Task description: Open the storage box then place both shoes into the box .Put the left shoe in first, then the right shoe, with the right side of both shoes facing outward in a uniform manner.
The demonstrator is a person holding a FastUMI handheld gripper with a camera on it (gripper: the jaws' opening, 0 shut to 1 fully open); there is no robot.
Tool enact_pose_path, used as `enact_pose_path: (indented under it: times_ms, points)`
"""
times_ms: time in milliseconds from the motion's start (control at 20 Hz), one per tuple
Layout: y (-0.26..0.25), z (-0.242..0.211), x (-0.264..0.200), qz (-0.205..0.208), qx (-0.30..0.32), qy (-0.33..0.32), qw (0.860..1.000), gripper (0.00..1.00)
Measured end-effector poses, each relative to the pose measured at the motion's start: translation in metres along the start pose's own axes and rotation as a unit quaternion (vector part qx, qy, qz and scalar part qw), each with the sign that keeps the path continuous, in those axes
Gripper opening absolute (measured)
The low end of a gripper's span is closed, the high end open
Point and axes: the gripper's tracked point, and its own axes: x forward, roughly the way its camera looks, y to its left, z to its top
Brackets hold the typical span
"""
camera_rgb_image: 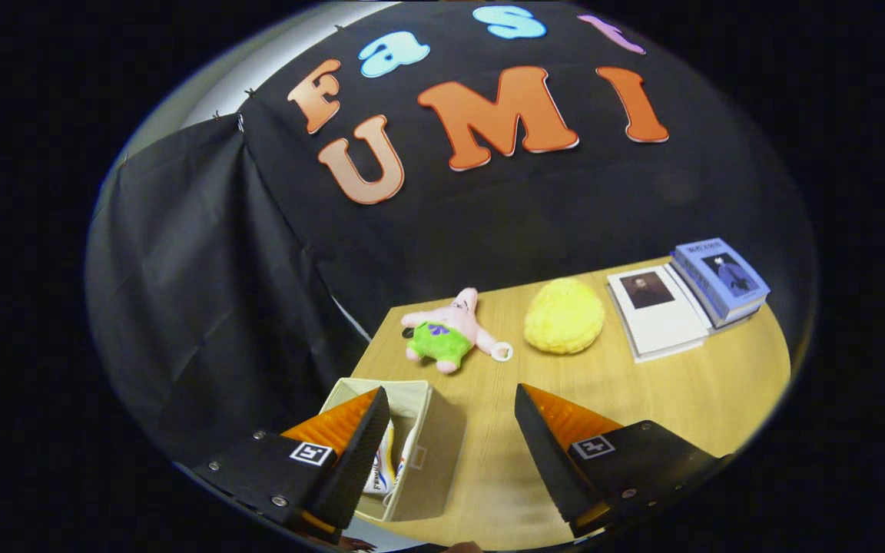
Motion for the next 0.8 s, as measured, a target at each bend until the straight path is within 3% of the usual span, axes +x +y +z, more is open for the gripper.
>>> enact_pose_path:
  times_ms: [300,600,800]
  points:
    - [-0.061,0.052,-0.038,-0.053,-0.04,-0.119,0.991,0.98]
    - [-0.099,0.097,-0.092,-0.091,-0.093,-0.256,0.958,0.98]
    - [-0.117,0.121,-0.121,-0.122,-0.129,-0.303,0.936,0.98]
